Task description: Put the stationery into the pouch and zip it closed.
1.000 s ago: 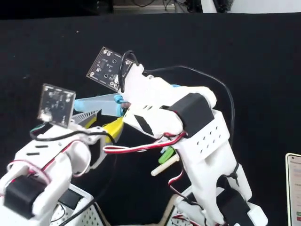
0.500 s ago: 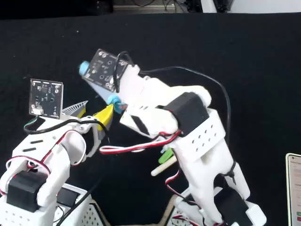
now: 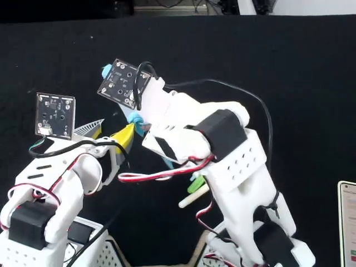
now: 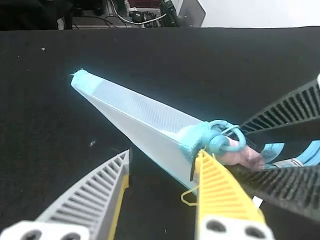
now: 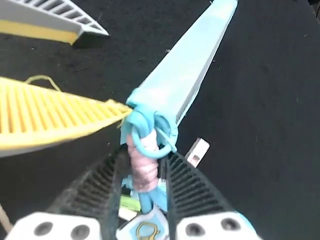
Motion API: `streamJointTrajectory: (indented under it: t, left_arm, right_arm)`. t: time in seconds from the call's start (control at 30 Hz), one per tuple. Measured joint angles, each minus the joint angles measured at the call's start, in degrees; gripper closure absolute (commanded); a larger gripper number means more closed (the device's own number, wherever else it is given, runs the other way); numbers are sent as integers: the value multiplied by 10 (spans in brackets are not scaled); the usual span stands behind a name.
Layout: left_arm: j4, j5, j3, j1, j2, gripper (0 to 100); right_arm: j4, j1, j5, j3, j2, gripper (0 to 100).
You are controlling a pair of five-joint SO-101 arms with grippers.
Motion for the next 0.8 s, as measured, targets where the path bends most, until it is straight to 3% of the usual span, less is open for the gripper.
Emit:
streamJointTrajectory:
  t: [0.17, 0.5, 0.8]
  left_arm:
    - [0, 0, 5, 0, 0, 791]
    - [0, 0, 11, 0, 0, 791]
    - [0, 0, 11, -53, 4, 791]
  right_arm:
    - [1, 0, 0, 40, -74, 988]
    - [-44, 1, -2, 265, -199, 988]
    - [-99, 0, 0, 378, -307, 987]
